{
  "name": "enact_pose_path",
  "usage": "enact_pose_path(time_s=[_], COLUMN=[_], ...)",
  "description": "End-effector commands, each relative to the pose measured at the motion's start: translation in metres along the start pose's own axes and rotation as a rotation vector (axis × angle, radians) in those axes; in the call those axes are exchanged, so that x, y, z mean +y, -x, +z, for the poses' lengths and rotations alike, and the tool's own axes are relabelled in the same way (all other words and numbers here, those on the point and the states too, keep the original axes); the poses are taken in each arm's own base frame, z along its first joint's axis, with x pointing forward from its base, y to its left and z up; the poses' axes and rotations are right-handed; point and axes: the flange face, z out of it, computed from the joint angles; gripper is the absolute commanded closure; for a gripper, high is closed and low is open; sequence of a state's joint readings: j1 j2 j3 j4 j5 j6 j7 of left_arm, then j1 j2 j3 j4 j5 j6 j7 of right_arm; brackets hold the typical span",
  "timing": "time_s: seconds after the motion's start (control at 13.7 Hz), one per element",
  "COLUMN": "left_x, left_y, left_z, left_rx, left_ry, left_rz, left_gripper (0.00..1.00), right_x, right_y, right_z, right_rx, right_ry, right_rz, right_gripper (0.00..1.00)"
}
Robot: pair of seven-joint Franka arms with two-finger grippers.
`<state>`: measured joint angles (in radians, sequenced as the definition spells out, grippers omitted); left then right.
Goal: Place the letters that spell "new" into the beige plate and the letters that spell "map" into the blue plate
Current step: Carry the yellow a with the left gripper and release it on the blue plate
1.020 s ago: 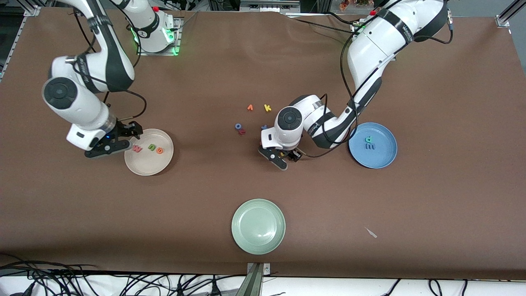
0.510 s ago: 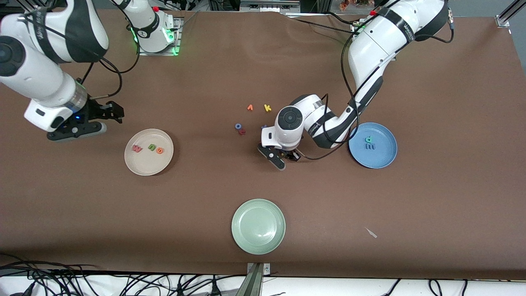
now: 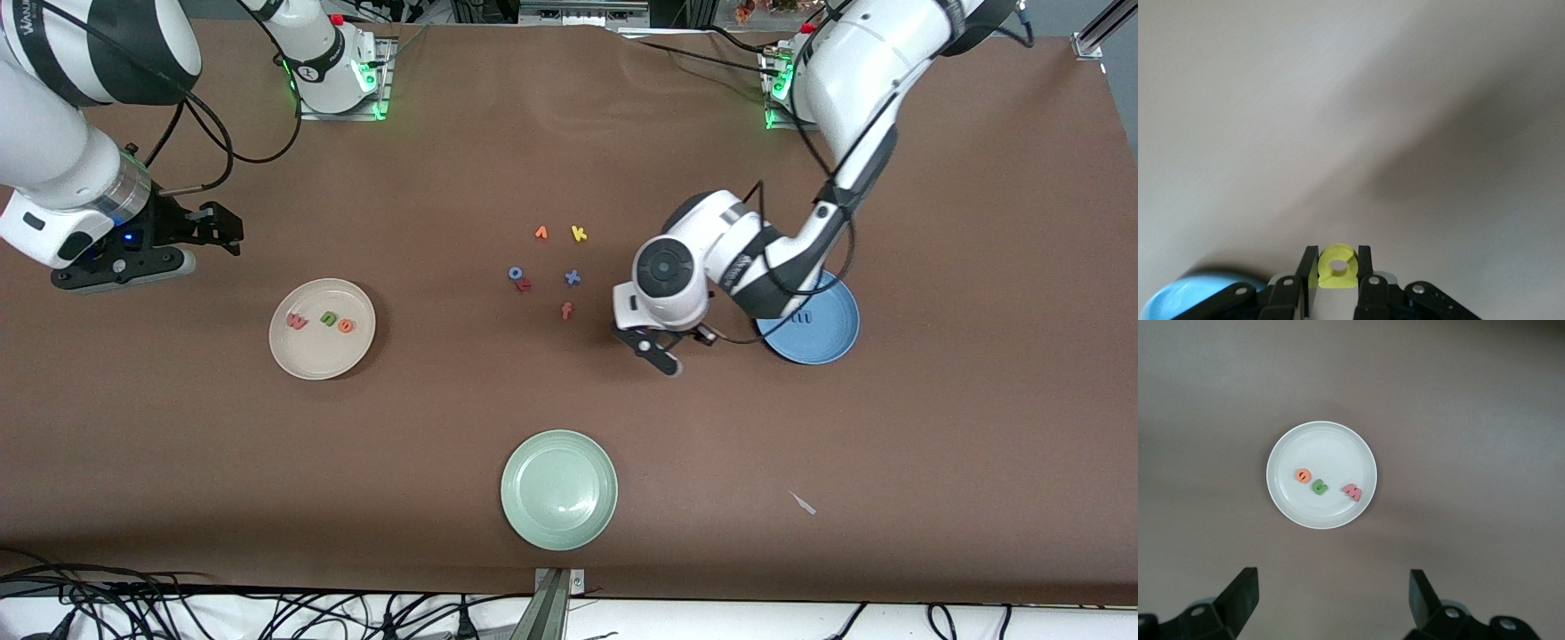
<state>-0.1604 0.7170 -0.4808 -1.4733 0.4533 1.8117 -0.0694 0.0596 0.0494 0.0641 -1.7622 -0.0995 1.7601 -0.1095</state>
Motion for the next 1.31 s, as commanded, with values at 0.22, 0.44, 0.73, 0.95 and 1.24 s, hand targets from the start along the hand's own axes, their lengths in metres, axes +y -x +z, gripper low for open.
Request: enact_pose_path(time_s=[0.22, 0.44, 0.73, 0.95, 1.24], left_x=[-0.085, -0.092, -0.098, -0.098, -0.093], left_y=[0.058, 0.077, 0.09, 0.091, 0.074], left_z=[0.05, 0.077, 0.091, 0.059, -0.009], left_rx=[-0.122, -0.159, -0.118, -0.093, 0.027], left_ry=[0.031, 0.05, 0.054, 0.028, 0.003], left_rz=[0.127, 0.133, 0.123, 0.099, 0.052], left_gripper=[0.89, 0.82, 0.0, 0.0, 0.0], right_x=[0.002, 0.004, 0.008, 0.007, 0.008], right_y=[0.005, 0.004, 0.004, 0.004, 0.004], right_z=[-0.017, -0.027, -0.029, -0.029, -0.027], right_rx=[0.008, -0.001, 0.001, 0.001, -0.006], right_ry=[-0.014, -0.031, -0.037, -0.037, -0.038], right_rz=[0.006, 0.014, 0.022, 0.022, 0.024], right_gripper=[0.0, 0.0, 0.0, 0.0, 0.0])
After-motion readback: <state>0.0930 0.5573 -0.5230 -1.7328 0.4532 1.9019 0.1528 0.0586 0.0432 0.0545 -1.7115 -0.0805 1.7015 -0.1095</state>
